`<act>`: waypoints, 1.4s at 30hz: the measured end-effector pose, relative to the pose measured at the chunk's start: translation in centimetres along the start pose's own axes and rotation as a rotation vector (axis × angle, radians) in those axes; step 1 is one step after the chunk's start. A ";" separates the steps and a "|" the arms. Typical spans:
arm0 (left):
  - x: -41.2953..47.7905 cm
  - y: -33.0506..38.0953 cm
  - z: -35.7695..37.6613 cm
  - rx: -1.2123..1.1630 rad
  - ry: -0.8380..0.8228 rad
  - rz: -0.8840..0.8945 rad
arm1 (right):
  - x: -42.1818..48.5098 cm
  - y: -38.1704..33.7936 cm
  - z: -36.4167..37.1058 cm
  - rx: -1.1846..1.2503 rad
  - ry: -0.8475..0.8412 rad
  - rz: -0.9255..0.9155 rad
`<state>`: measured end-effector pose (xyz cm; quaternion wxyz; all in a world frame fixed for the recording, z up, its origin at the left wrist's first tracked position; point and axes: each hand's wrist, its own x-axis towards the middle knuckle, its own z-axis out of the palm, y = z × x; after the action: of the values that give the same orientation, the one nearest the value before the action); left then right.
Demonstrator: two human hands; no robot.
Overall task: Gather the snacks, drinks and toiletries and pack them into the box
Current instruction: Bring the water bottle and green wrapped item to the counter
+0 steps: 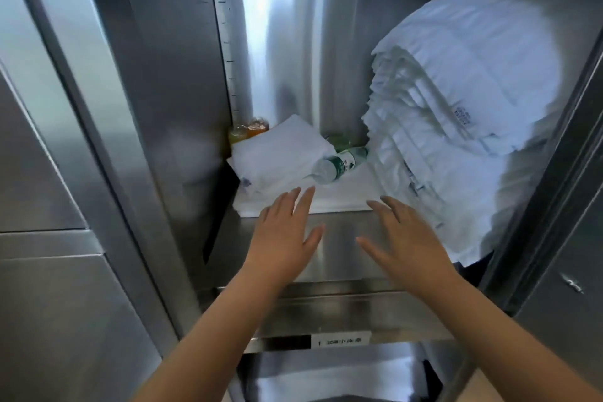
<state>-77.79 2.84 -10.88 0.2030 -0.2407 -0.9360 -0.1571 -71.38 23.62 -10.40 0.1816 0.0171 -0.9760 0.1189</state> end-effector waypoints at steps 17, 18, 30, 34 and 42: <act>21.8 -4.4 15.4 -0.161 0.011 -0.067 | 20.0 6.4 10.8 0.048 -0.035 0.089; 22.2 -4.7 16.0 -0.166 0.023 -0.045 | 20.7 6.9 11.6 0.046 -0.042 0.101; 22.6 -6.9 18.5 -0.376 0.198 0.042 | 24.2 9.7 15.4 0.157 -0.003 0.218; 22.3 -6.9 18.4 -0.373 0.232 0.031 | 28.5 8.3 14.3 0.313 0.220 0.184; 21.5 -6.8 18.6 -0.409 0.252 -0.016 | 38.5 9.7 15.9 0.343 0.074 0.297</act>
<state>-104.22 12.80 -18.57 0.2640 -0.2481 -0.8539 -0.3737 -113.65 29.66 -13.16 0.1921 -0.1007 -0.9259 0.3092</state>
